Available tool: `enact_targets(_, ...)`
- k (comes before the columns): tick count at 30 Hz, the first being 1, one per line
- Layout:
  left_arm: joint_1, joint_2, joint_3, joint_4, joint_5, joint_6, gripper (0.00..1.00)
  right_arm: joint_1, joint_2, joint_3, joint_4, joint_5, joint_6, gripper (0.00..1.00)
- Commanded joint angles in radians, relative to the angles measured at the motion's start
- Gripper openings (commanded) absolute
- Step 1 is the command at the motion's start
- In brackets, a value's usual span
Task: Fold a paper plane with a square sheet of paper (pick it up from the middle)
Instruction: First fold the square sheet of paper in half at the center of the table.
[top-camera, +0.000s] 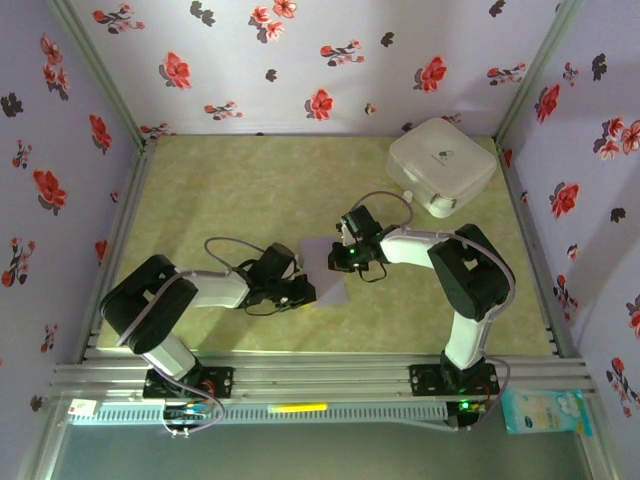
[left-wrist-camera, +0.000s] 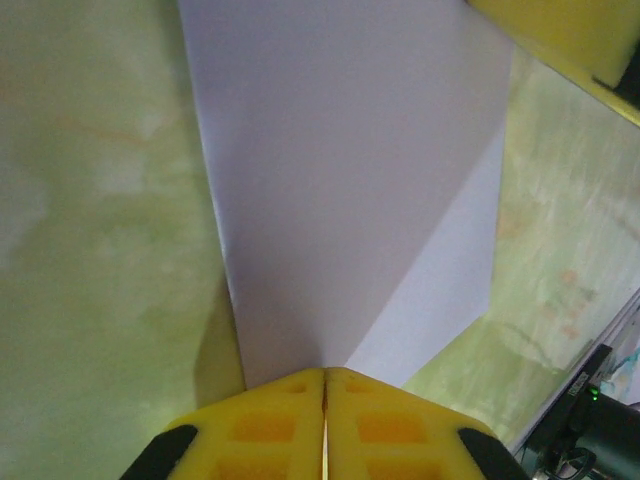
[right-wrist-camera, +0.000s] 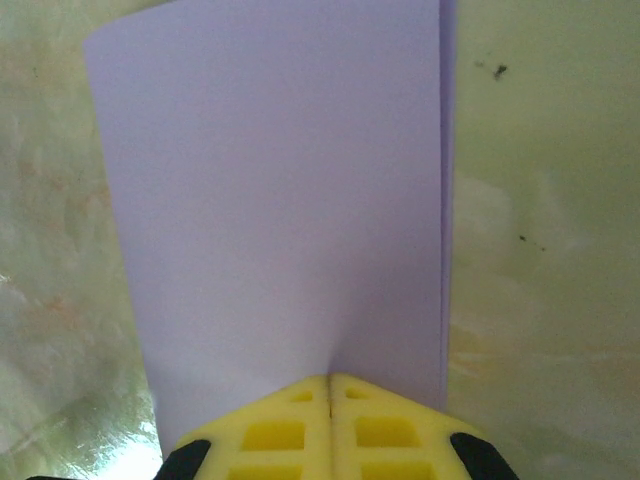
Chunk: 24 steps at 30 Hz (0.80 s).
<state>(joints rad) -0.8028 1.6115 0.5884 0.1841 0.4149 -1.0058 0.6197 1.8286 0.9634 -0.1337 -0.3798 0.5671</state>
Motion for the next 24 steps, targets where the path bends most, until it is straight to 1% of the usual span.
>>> enact_targets(1,-0.023,-0.011,-0.029,-0.165,-0.034,0.054,0.09,-0.017,0.053,-0.06,-0.148,0.132,0.012,0.0)
enact_targets(5,-0.039,-0.05,-0.013,-0.215,-0.047,0.073,0.09,-0.017,0.055,-0.049,-0.153,0.12,0.007,0.0)
enact_targets(7,-0.045,-0.08,-0.009,-0.219,-0.05,0.079,0.13,-0.017,0.062,-0.031,-0.171,0.116,0.001,0.0)
enact_targets(11,-0.043,-0.14,0.012,-0.276,-0.053,0.115,0.14,-0.015,0.058,-0.011,-0.194,0.123,-0.004,0.0)
enact_targets(13,-0.037,-0.182,0.029,-0.308,-0.055,0.115,0.13,-0.016,0.048,-0.009,-0.2,0.127,0.0,0.0)
enact_targets(15,-0.021,-0.236,0.055,-0.325,-0.066,0.107,0.13,-0.016,0.039,-0.004,-0.194,0.106,0.007,0.0)
enact_targets(17,0.013,-0.289,0.075,-0.329,-0.1,0.091,0.14,-0.016,0.026,0.008,-0.172,0.068,0.021,0.0)
enact_targets(19,0.07,-0.311,0.095,-0.325,-0.13,0.083,0.18,-0.015,0.01,0.024,-0.151,0.038,0.04,0.0)
enact_targets(20,0.106,-0.303,0.113,-0.338,-0.154,0.076,0.2,-0.016,0.005,0.043,-0.15,0.025,0.052,0.03)
enact_targets(21,0.139,-0.287,0.135,-0.354,-0.164,0.066,0.19,-0.015,0.002,0.065,-0.156,0.015,0.06,0.04)
enact_targets(23,0.201,-0.224,0.201,-0.362,-0.139,0.083,0.18,-0.012,-0.008,0.12,-0.19,-0.006,0.059,0.09)
enact_targets(24,0.217,-0.194,0.24,-0.366,-0.127,0.101,0.17,-0.011,-0.02,0.136,-0.21,-0.003,0.054,0.11)
